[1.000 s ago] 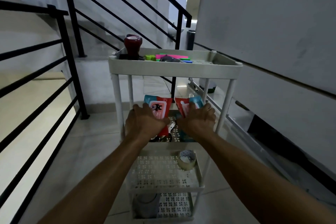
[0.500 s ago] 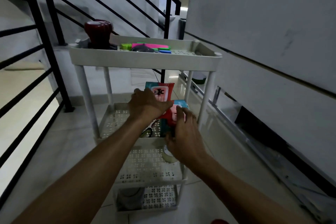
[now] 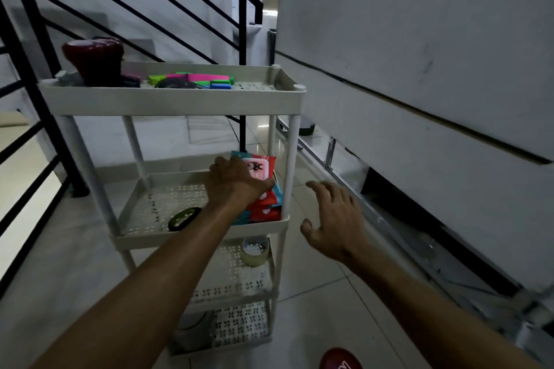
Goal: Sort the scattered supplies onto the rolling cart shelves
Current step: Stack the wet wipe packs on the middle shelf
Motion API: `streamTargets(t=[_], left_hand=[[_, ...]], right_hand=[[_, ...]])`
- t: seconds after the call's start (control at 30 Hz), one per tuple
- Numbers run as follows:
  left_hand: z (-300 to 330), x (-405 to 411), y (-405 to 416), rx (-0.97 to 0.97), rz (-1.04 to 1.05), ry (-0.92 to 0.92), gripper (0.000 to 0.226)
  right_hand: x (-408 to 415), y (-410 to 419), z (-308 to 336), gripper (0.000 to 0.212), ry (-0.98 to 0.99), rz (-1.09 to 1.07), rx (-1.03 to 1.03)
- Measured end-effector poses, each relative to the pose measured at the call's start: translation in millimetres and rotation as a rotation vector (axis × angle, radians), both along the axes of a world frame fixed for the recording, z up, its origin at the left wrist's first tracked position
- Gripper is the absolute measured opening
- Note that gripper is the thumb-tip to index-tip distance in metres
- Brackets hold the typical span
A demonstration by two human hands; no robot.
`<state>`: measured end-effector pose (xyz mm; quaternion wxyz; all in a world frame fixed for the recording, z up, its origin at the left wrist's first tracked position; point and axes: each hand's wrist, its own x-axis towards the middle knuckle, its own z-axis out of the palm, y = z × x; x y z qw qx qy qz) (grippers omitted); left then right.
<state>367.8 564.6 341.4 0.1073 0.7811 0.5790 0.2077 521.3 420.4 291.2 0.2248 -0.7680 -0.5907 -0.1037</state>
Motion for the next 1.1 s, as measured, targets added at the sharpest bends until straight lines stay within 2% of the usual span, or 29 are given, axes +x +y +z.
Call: streamTargets(t=[0.17, 0.27, 0.33, 0.4, 0.43, 0.53, 0.57, 0.6, 0.73, 0.87, 0.97, 1.1], left_hand=[[1, -3, 5, 0.021, -0.048, -0.022, 0.076], [0, -13, 11, 0.004, -0.084, -0.063, 0.068], [-4, -17, 11, -0.008, -0.103, -0.115, 0.064], [-7, -18, 9, -0.003, -0.101, -0.148, 0.061], [-7, -18, 9, -0.008, -0.088, -0.159, 0.06], [-4, -17, 9, -0.061, -0.042, -0.221, 0.06], [-3, -16, 9, -0.08, -0.038, -0.234, 0.059], [-3, -14, 7, -0.089, -0.041, -0.22, 0.06], [-2, -12, 4, -0.089, -0.024, -0.043, 0.062], [-3, -13, 5, -0.219, -0.158, -0.173, 0.04], [-6, -14, 7, -0.201, -0.174, -0.229, 0.037], [-8, -13, 8, -0.276, -0.184, -0.391, 0.035]], right_hand=[[13, 36, 24, 0.071, 0.177, 0.113, -0.036], [14, 59, 32, 0.07, 0.13, 0.124, -0.017], [13, 70, 33, 0.074, 0.09, 0.145, -0.091], [12, 77, 32, 0.068, 0.156, 0.195, -0.159], [11, 79, 32, 0.062, 0.262, 0.234, -0.175], [3, 78, 33, 0.049, 0.803, 0.307, -0.154], [0, 78, 33, 0.047, 0.934, 0.308, -0.133], [0, 79, 32, 0.046, 0.978, 0.301, -0.126], [-1, 78, 29, 0.049, 0.982, 0.304, -0.178], [0, 74, 24, 0.036, 0.91, 0.319, -0.219], [-2, 70, 24, 0.034, 0.926, 0.341, -0.247], [-4, 66, 23, 0.041, 1.007, 0.328, -0.22]])
